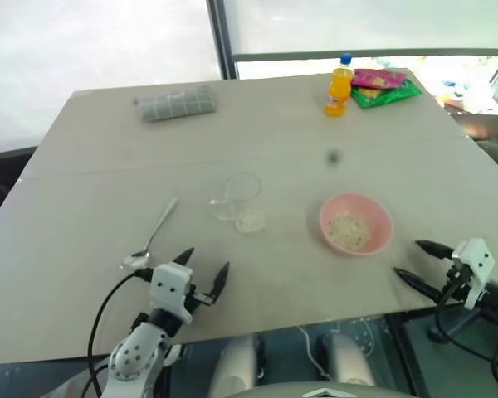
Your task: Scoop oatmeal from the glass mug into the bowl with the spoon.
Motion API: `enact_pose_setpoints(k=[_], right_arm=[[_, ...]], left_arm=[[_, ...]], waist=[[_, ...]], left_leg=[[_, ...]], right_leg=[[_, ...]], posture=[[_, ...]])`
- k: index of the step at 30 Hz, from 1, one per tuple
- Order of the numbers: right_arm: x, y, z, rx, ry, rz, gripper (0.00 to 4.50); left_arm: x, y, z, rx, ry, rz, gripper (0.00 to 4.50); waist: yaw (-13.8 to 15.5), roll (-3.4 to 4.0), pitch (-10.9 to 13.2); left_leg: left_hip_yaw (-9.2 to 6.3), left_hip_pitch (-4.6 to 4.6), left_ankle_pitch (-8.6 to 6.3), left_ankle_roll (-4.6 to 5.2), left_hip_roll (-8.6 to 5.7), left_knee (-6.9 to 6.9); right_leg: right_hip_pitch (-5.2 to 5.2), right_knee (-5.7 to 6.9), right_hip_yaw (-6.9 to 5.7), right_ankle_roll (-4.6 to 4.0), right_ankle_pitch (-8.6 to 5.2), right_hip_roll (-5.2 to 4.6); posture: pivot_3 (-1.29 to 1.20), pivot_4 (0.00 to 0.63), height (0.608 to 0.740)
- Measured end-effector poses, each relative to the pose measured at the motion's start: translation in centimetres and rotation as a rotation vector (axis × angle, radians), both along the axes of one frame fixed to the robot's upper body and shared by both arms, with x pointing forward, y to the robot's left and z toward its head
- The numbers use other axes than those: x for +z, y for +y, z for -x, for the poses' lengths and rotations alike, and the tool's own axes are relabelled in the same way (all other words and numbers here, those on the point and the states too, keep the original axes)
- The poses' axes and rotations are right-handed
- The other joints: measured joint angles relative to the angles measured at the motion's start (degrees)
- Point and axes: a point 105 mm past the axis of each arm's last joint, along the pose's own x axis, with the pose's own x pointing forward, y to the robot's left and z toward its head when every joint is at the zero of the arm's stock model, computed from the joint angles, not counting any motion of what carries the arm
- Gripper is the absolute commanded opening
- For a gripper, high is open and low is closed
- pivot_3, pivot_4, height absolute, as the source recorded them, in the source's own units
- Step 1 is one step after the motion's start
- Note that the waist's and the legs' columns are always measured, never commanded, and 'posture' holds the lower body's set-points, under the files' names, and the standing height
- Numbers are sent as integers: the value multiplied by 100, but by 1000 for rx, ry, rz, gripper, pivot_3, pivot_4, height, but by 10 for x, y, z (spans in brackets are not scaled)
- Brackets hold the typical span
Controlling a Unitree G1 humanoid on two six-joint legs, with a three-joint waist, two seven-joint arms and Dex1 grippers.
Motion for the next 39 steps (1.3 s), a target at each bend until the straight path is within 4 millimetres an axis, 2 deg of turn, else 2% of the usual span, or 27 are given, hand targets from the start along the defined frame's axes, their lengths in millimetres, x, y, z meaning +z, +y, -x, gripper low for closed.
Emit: enact_pose_setpoints(k=[6,23,33,36,39], right_arm=[[1,-5,-6,3,-11,7,4500],[3,-6,-8,4,-30,10,4500],[1,-7,-7,21,-15,5,4500],[7,-7,-4,53,-8,10,4500],[22,-7,2,104,-7,-1,4500]], left_arm=[[1,0,9,11,43,29,4433],[1,-1,10,5,35,41,4433],[0,1,9,71,20,64,4433],[1,5,8,111,24,60,4433],[3,17,7,164,29,46,4433]], waist=[[-24,-20,12],[8,-31,19],[10,-27,16],[11,-27,17],[11,-33,20]], left_leg=[[0,-2,0,0,1,0],[1,-2,1,1,0,0],[1,-1,2,3,-1,0],[-1,-1,6,10,-1,0],[-3,-2,8,14,0,-1]], right_leg=[[-2,-1,1,0,0,-1],[-1,-1,1,0,0,-1],[0,-1,1,0,0,-1],[-1,-1,1,0,0,1],[-1,0,0,0,0,4]], posture=[[0,150,740],[0,150,740],[0,150,740],[0,150,740],[0,150,740]])
